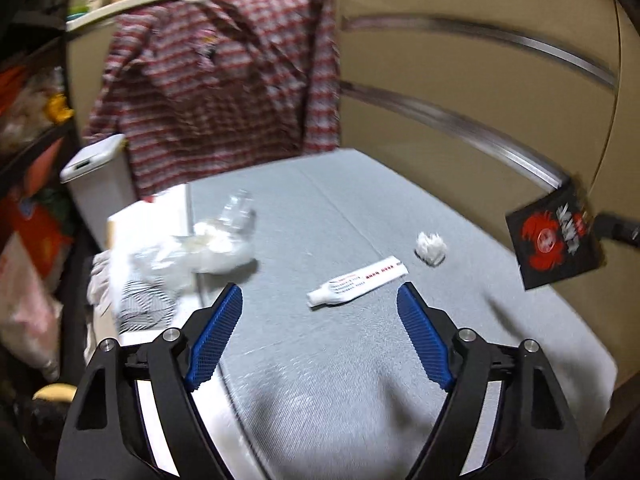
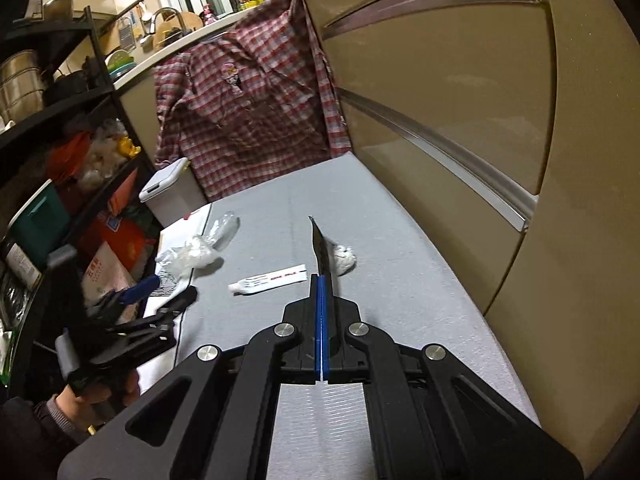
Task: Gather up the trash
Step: 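Grasp the white ointment tube with the left tool while the right tool holds the black packet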
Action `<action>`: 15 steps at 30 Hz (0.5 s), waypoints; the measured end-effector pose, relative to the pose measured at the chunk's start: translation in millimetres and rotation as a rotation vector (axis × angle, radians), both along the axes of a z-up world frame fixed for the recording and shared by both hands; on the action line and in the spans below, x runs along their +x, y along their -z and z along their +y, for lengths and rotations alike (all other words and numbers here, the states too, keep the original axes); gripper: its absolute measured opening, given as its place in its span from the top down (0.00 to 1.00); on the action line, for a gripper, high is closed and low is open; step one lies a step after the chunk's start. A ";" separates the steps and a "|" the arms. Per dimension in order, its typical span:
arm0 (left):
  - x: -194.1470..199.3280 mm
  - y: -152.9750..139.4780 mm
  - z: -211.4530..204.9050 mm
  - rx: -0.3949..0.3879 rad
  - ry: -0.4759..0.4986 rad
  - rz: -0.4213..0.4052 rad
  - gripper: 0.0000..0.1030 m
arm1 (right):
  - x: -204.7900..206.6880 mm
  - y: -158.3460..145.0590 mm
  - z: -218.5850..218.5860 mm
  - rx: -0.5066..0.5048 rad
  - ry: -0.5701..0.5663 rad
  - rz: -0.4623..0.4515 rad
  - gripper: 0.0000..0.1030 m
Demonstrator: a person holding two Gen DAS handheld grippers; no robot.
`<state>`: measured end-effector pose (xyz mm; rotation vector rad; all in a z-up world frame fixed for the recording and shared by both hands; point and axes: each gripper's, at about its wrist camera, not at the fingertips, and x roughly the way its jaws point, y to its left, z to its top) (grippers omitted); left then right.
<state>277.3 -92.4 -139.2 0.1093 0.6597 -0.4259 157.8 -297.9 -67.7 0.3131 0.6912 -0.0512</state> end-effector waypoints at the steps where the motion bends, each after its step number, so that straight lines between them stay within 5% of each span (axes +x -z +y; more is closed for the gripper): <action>1: 6.4 7.0 -5.1 0.013 0.014 0.009 0.25 | 1.1 1.0 -1.5 0.001 0.003 0.004 1.00; 15: 63.3 52.3 -21.3 0.010 0.108 0.167 0.32 | 14.2 15.4 -10.7 -0.005 0.014 0.058 1.00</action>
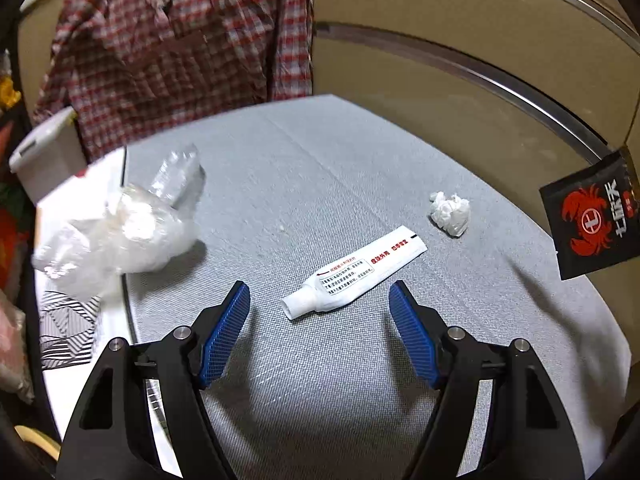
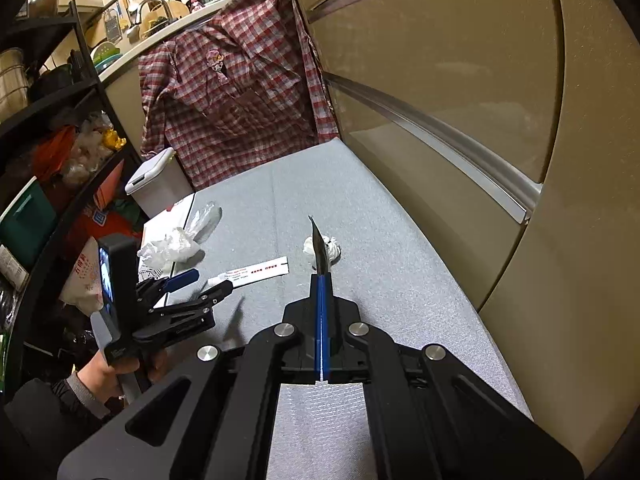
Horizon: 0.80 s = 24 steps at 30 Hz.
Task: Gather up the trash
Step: 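Grasp the white ointment tube with the left tool while the right tool holds the black packet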
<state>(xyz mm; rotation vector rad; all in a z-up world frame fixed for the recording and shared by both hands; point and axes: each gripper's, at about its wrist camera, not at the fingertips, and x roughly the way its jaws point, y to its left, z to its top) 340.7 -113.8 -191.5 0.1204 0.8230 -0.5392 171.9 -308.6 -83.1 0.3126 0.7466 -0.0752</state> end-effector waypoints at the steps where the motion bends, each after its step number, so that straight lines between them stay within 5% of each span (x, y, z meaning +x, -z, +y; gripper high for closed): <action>1: 2.4 1.5 -0.1 0.000 -0.003 0.014 0.32 | 0.4 0.7 -0.1 -0.002 -0.001 0.002 1.00; 4: 7.3 8.1 -2.1 0.008 -0.012 0.063 0.41 | 0.2 0.5 -1.4 -0.006 0.000 0.003 1.00; 8: -0.7 8.7 -6.7 0.007 0.025 0.063 0.91 | -0.6 -1.5 -4.2 -0.006 0.006 0.001 1.00; 10: -5.6 9.4 -8.5 0.009 0.042 0.067 1.00 | -0.5 -2.1 -4.7 -0.008 0.004 -0.002 1.00; 21: -38.9 -5.5 -0.2 0.035 0.100 0.015 0.98 | -5.3 -9.4 -0.9 0.019 -0.006 -0.023 1.00; 22: -38.4 -7.8 0.6 0.033 0.109 0.011 0.95 | -5.3 -9.3 -0.4 0.021 -0.006 -0.023 1.00; 24: -34.9 -11.3 -0.1 0.036 0.117 0.011 0.66 | -5.3 -9.0 0.2 0.017 -0.007 -0.021 1.00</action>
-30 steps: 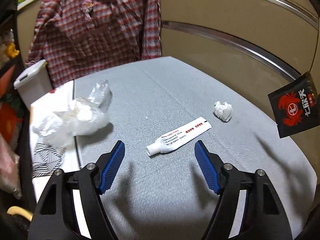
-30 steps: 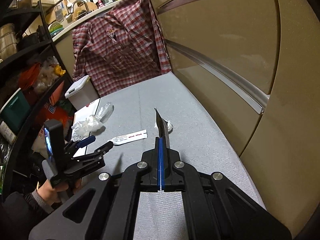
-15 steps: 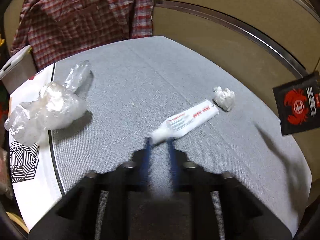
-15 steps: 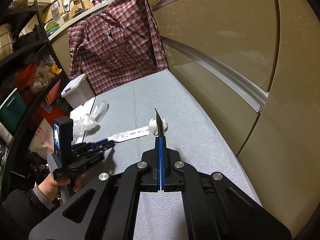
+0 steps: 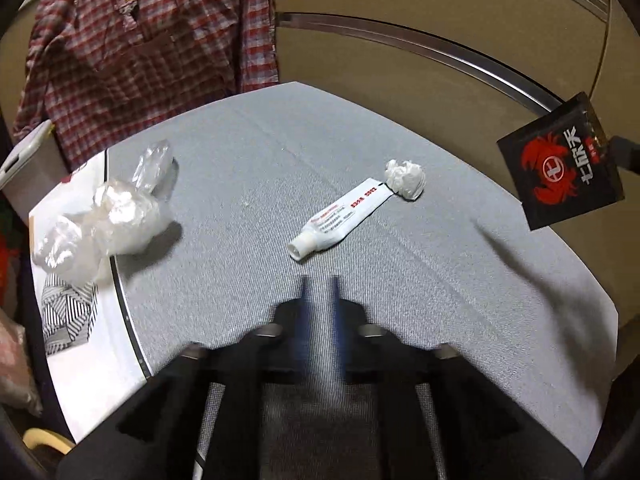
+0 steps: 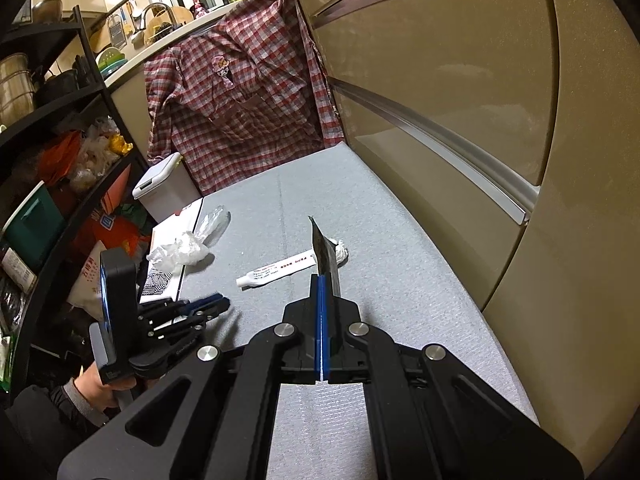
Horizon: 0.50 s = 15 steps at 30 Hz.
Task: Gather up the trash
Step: 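Grasp the white ointment tube with the left tool while the right tool holds the black packet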
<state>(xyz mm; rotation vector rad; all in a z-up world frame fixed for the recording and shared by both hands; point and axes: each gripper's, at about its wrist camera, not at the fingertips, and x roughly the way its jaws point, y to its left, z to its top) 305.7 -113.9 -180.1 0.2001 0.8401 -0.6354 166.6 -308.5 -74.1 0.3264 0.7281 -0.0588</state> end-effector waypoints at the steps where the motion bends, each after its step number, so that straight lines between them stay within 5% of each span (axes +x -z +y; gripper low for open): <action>1: 2.0 -2.5 -1.4 -0.001 -0.009 -0.019 0.49 | -0.4 0.0 0.3 -0.003 0.001 0.000 1.00; 13: 49.2 12.6 -34.1 0.018 0.053 0.024 0.47 | 7.9 11.5 2.8 -0.031 0.001 0.046 1.00; 15: 50.9 11.6 -34.8 0.020 0.060 0.031 0.57 | 10.9 11.5 3.9 -0.039 -0.004 0.047 1.00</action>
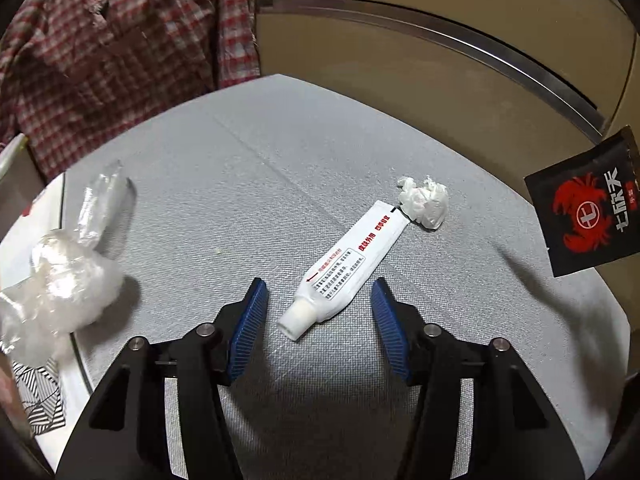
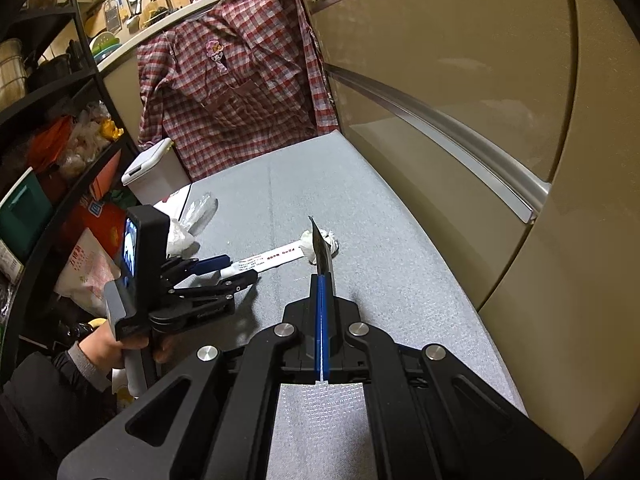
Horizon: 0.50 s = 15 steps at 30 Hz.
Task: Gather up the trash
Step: 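Grasp the white ointment tube with the left tool while the right tool holds the black packet, then carry the white tube and the black packet over the bin with both tools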
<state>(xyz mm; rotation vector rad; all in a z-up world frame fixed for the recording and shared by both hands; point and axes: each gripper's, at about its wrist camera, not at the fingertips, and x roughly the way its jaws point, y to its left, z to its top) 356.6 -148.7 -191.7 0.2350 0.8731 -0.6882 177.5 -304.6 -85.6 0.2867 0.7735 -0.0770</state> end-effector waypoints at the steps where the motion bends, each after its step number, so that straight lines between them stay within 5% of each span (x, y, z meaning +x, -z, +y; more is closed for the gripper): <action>1: 0.1 -1.2 0.1 -0.010 0.012 0.005 0.73 | 0.8 0.4 0.9 -0.003 -0.003 0.001 1.00; 9: -17.4 -6.3 7.6 0.007 -0.004 -0.011 0.80 | -0.6 -1.6 3.5 -0.017 -0.008 -0.008 1.00; 15: -47.3 -40.0 35.9 0.017 -0.075 -0.047 0.82 | -5.4 -7.0 4.7 0.007 -0.011 -0.025 1.00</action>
